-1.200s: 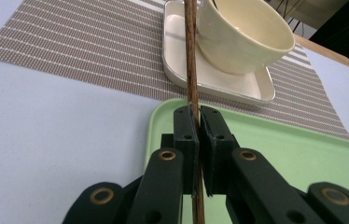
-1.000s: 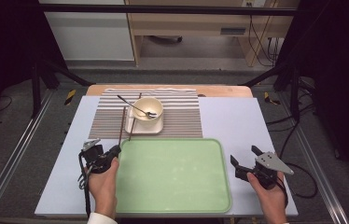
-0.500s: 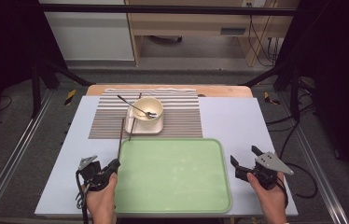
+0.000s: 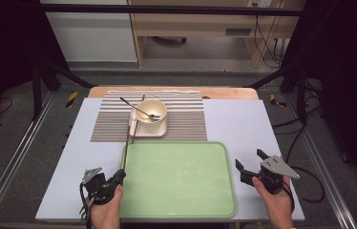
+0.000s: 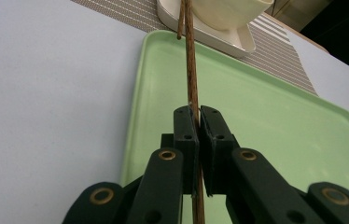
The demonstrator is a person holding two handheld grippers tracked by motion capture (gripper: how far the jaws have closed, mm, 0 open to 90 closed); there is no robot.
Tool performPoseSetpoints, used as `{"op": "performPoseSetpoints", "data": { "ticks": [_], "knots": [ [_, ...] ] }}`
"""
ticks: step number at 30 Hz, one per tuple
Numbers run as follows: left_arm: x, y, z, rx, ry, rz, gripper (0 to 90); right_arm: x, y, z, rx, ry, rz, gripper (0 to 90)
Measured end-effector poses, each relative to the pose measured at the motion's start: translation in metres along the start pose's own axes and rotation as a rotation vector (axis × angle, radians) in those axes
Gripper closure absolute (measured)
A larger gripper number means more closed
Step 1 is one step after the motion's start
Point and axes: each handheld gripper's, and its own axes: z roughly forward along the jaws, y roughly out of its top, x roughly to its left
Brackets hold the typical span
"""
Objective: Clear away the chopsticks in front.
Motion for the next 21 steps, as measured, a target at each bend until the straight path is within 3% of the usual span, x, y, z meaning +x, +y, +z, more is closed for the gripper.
{"op": "performPoseSetpoints", "data": {
  "ticks": [21],
  "knots": [
    [0.004, -0.03, -0.011, 0.011, 0.018, -0.019, 85.6, 0.002, 0.0, -0.001, 0.0, 0.007, -0.001, 13.9]
  ]
}}
